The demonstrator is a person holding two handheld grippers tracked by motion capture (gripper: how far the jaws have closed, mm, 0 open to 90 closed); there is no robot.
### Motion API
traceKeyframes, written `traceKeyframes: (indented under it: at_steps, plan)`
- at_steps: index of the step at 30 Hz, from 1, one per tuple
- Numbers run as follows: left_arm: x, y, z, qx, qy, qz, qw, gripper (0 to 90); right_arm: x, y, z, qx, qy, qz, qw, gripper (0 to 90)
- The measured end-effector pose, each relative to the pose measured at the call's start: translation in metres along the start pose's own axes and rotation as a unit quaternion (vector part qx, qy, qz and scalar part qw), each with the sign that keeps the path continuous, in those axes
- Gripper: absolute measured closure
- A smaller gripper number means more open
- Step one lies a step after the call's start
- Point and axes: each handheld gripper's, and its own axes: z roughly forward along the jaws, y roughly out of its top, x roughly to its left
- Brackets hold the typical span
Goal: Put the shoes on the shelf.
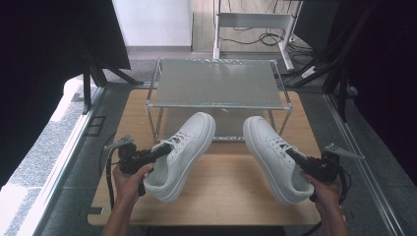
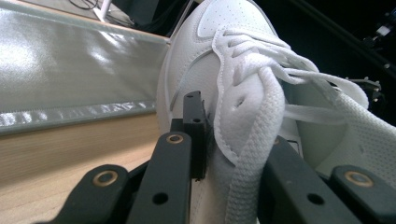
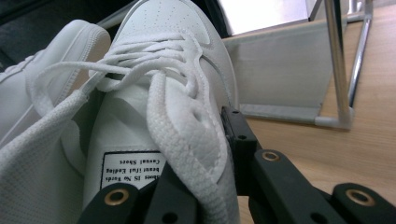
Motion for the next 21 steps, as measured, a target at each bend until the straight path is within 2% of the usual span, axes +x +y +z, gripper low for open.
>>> traceKeyframes:
  at_steps: [5,9,15,21]
  plan:
    - [-0.003,0.002,-0.001,-0.001,-0.002,0.006,1.0000,81.5,0.005,0.002,0.003,-0.005,0.012,0.005,0.9999,84.7]
    - [-0.003,0.002,-0.001,-0.006,-0.004,0.003,1.0000,81.5,0.011,0.004,0.006,-0.007,0.012,0.005,0.9999,84.7]
    - [-0.004,0.006,-0.003,-0.014,-0.010,0.000,0.9998,81.5,0.018,0.010,0.007,-0.016,0.008,-0.009,0.9998,84.7]
    - [-0.007,0.015,-0.005,-0.027,-0.015,0.003,0.9995,81.5,0.020,0.015,0.008,-0.025,0.015,-0.005,0.9996,84.7]
